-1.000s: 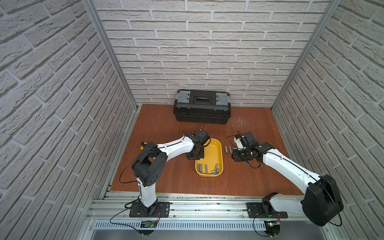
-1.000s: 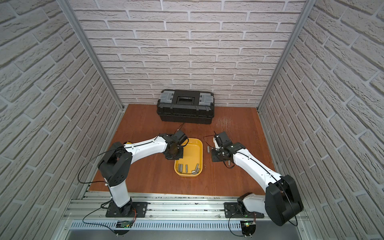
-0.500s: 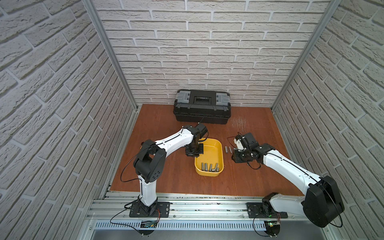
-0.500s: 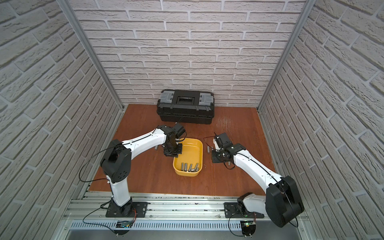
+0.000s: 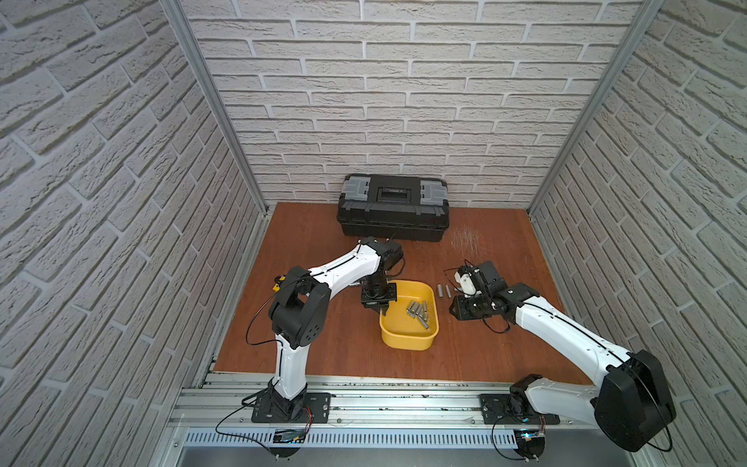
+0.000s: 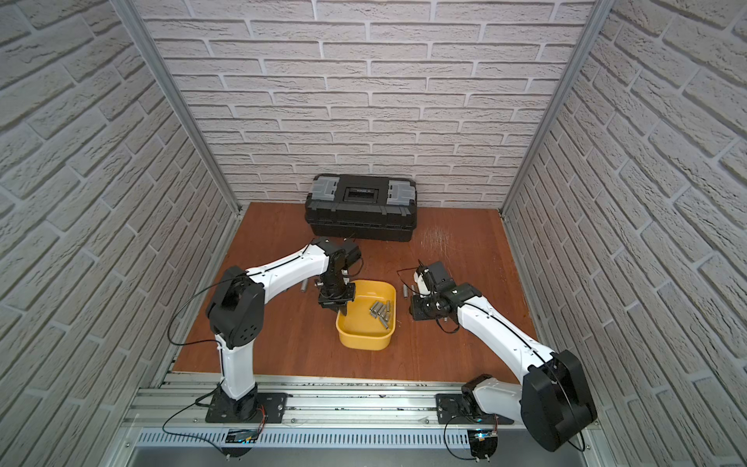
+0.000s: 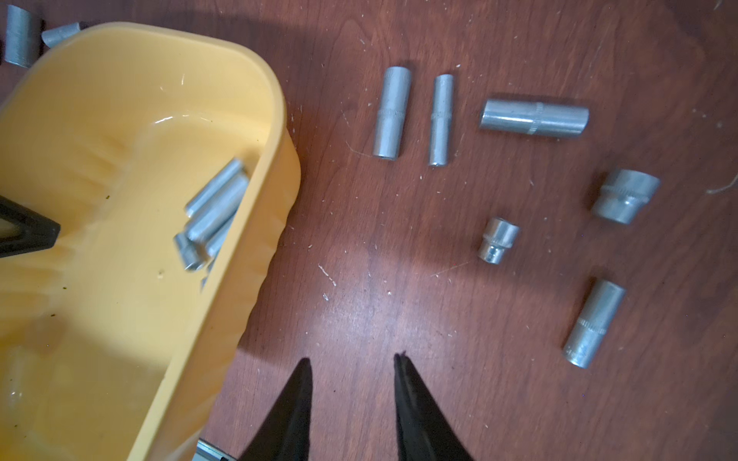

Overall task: Take out the socket from the storage box
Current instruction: Adjust the storage box at the center of the board.

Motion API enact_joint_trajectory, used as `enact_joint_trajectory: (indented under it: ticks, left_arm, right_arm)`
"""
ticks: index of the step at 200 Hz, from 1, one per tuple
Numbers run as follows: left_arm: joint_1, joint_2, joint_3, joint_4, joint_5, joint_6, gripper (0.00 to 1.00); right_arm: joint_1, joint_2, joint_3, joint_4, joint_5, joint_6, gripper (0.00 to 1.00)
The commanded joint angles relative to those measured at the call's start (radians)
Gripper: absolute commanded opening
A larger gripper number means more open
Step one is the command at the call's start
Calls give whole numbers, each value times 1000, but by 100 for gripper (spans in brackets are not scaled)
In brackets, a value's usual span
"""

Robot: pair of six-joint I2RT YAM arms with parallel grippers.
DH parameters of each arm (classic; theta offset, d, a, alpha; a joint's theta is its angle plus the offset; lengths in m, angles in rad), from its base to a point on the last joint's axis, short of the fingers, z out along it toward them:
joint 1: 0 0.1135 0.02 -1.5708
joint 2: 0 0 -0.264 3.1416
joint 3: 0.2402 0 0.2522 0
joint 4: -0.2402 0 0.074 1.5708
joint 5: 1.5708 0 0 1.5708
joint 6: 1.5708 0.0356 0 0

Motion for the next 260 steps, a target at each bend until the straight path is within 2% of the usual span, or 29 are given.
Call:
enact_joint_trajectory:
  ticks: [1,40,133,203,260]
  left_arm:
    - [9,12,27,-51,35,9,3]
    - [11,14,28,-45,11,12,4]
    - [10,-35,-73,78,-128,-14,18]
    - [12,-45,-171,267,-167,-69,18]
    - [40,-56,-207,379,-202,-121,16]
  right_arm:
    - [5,-31,-22,22,-13,3,36]
    - [3,-37,-27,16,-7,3,35]
    - [3,-21,-20,15,12,18,35]
    - [6,-16,15,28,9,19,34]
    - [16,57,97,33,-8,5,34]
